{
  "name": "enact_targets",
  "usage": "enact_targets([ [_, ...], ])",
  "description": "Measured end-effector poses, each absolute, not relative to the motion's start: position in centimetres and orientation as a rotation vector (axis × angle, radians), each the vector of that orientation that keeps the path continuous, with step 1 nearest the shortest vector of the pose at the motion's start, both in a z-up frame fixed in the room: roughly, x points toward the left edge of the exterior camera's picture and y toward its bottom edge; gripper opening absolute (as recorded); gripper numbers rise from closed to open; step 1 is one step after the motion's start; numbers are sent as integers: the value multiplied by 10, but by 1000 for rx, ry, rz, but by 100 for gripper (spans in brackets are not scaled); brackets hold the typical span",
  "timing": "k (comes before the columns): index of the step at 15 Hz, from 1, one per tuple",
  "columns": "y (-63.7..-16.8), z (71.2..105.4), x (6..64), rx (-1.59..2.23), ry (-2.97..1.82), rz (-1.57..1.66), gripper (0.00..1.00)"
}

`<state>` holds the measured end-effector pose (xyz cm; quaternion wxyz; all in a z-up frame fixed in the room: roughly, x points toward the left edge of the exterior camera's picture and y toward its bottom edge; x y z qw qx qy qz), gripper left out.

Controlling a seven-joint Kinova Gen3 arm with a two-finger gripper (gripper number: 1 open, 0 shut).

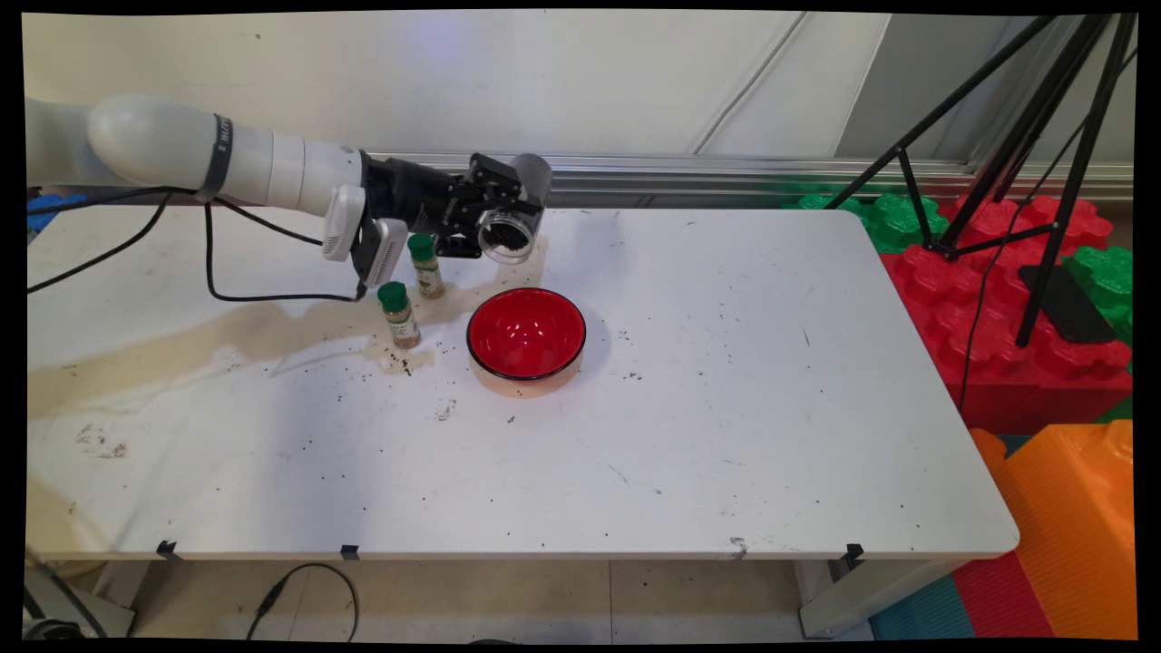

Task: Pour the black seasoning powder in the red bowl

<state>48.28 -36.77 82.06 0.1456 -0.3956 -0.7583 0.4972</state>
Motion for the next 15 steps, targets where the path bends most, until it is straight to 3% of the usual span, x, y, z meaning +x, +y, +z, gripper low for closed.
enact_targets([
  [15,-367,815,471,-1273,-2164,1533,0],
])
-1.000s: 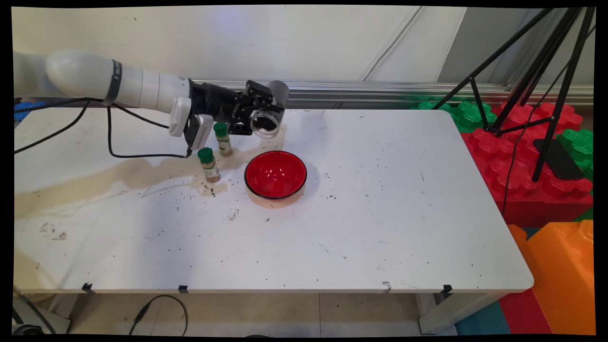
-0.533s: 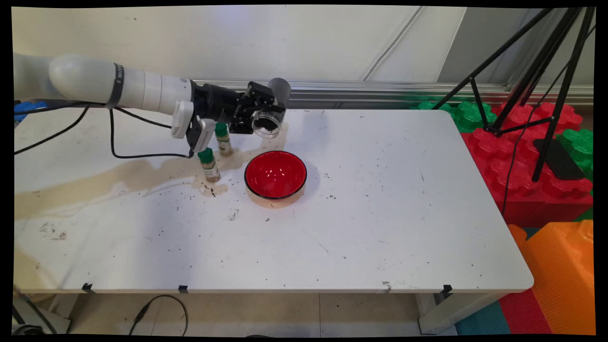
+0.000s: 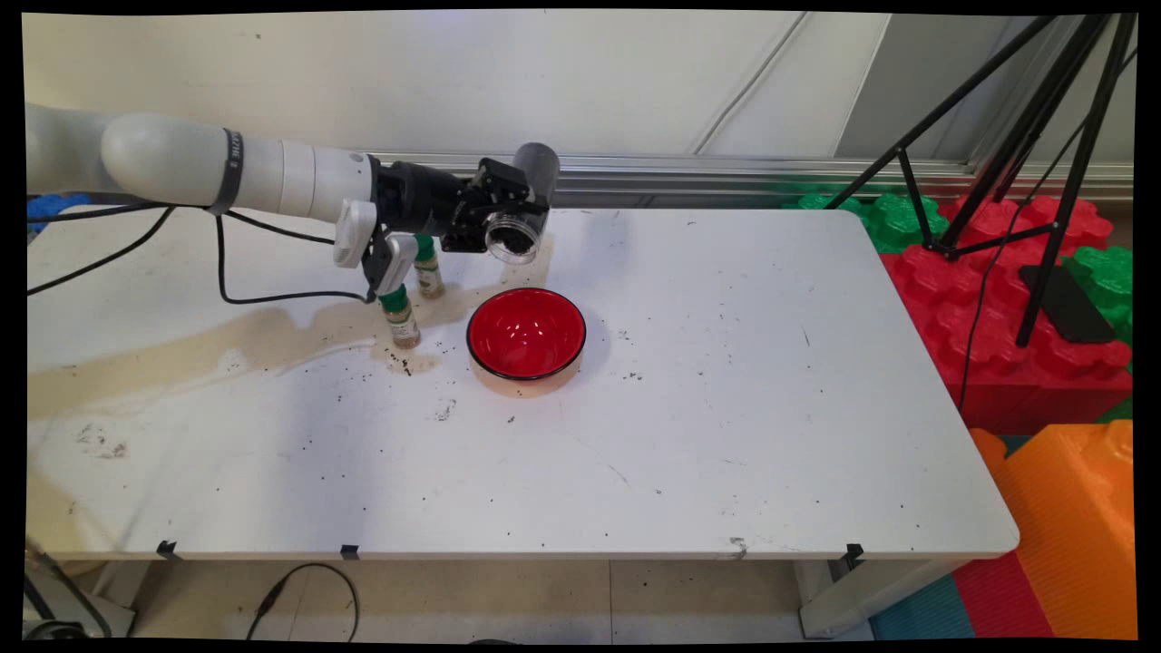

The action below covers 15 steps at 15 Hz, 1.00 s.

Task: Pour the black seasoning powder in the red bowl

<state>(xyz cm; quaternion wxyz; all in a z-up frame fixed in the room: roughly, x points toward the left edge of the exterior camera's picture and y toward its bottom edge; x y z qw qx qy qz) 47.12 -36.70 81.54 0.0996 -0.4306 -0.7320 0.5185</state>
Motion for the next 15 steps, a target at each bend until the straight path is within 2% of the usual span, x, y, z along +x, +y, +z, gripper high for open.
enact_targets([
  [15,-363,811,456,-1385,-2152,1610,0],
])
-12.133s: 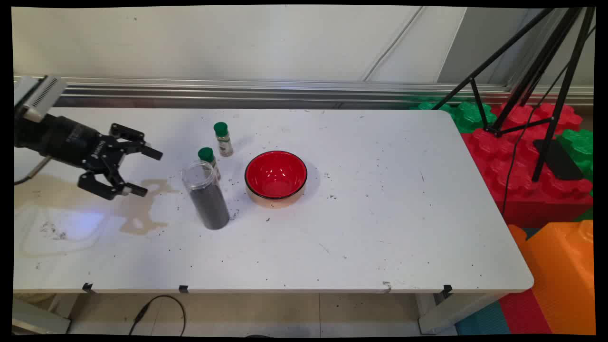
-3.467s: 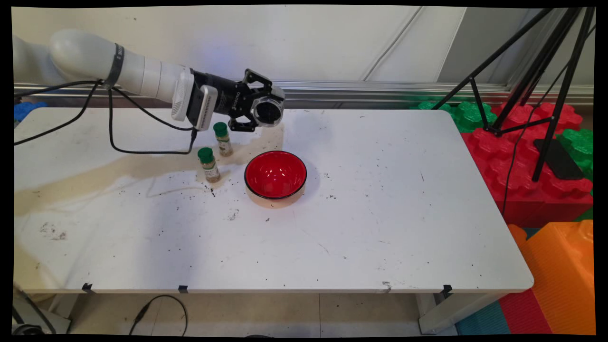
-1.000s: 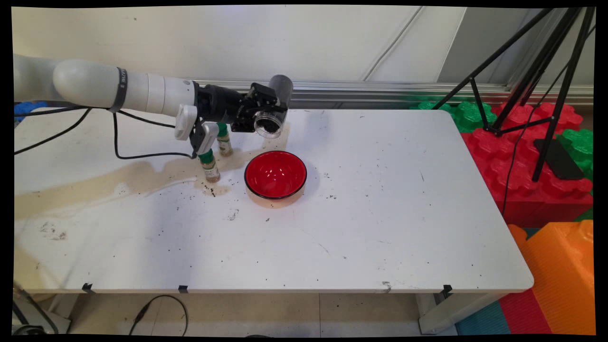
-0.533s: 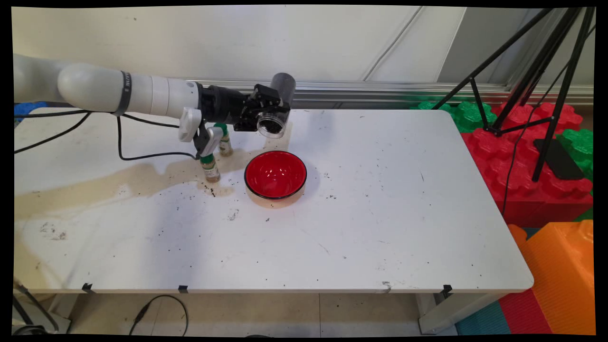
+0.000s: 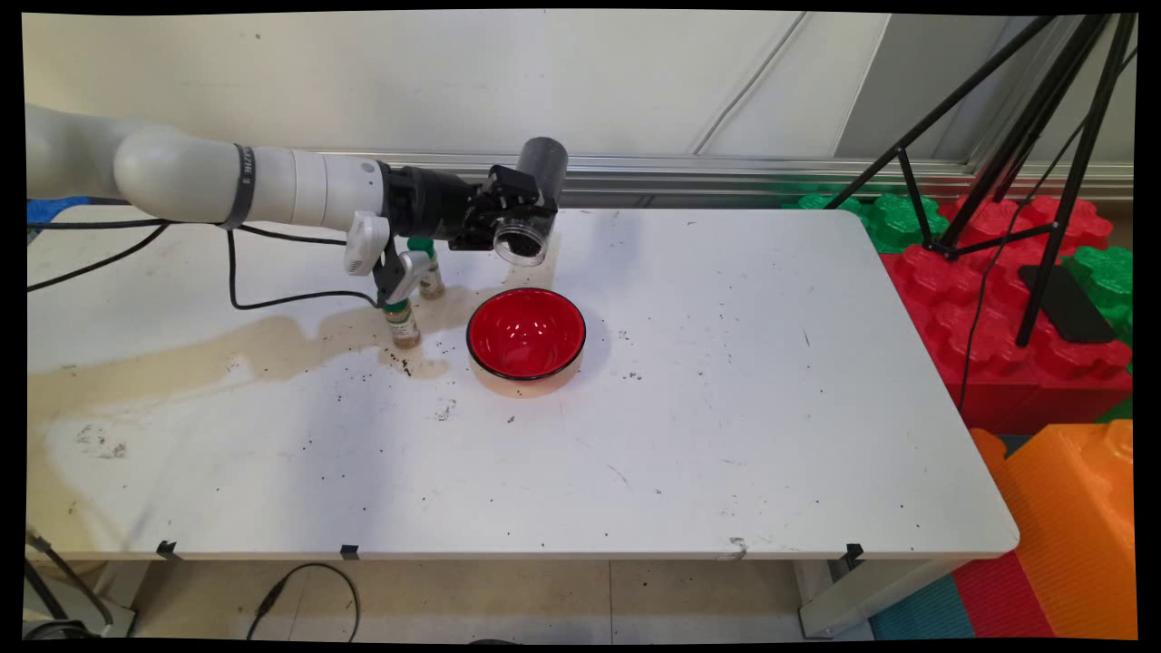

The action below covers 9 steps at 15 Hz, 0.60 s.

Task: Pour the black seasoning powder in the red bowl

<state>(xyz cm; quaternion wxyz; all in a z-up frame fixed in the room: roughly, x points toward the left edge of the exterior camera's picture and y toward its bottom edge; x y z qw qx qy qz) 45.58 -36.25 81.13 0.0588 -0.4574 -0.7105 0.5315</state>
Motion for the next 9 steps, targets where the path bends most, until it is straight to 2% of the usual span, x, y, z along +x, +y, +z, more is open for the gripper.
enact_targets([
  [9,-356,809,455,-1468,-2118,1650,0],
])
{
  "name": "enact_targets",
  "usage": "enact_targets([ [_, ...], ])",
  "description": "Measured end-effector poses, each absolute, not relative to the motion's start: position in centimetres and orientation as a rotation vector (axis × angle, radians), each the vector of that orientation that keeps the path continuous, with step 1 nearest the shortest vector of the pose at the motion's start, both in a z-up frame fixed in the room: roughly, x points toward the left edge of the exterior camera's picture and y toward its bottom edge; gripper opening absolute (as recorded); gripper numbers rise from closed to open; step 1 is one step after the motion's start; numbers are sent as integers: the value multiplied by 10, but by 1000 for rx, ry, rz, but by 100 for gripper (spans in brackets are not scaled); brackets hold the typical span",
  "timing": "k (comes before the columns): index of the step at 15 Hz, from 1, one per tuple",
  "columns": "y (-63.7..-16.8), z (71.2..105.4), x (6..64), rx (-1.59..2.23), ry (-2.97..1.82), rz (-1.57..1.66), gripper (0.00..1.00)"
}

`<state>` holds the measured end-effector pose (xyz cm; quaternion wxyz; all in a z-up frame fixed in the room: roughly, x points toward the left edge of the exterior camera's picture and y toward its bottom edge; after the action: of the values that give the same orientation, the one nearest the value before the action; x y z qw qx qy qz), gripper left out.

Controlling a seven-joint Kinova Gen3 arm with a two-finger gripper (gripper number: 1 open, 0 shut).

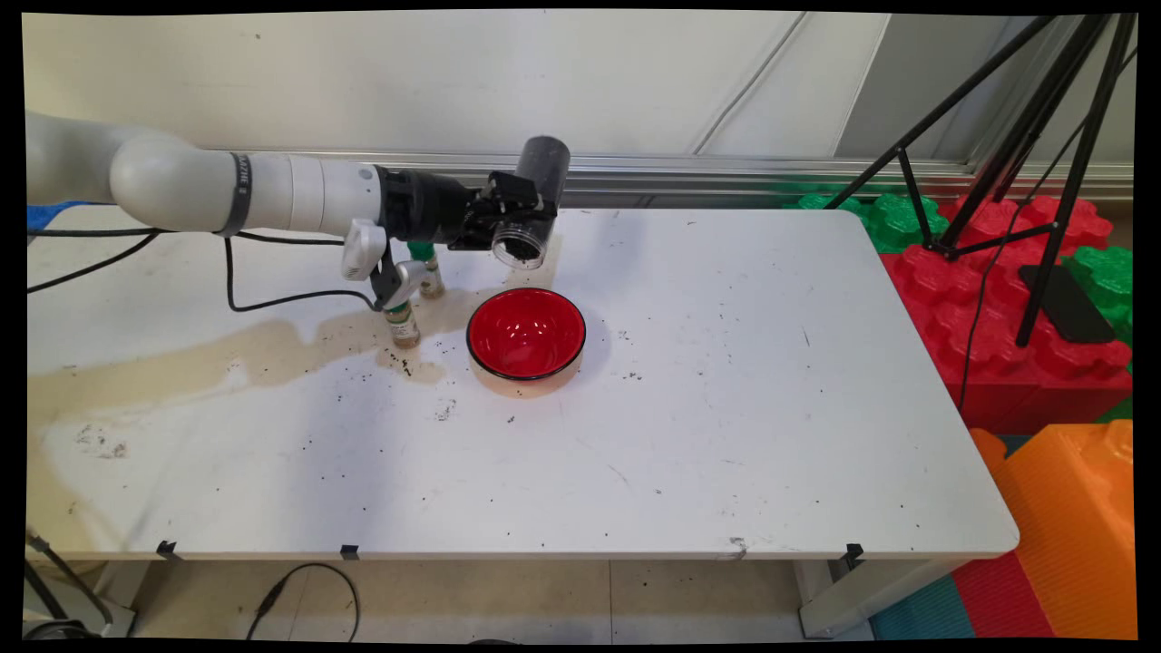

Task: Pour the black seasoning powder in the red bowl

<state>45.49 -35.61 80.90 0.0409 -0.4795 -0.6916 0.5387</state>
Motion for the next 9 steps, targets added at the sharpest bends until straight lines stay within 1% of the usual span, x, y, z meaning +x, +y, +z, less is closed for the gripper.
enact_targets([
  [9,-345,808,454,-1537,-2077,1671,0],
])
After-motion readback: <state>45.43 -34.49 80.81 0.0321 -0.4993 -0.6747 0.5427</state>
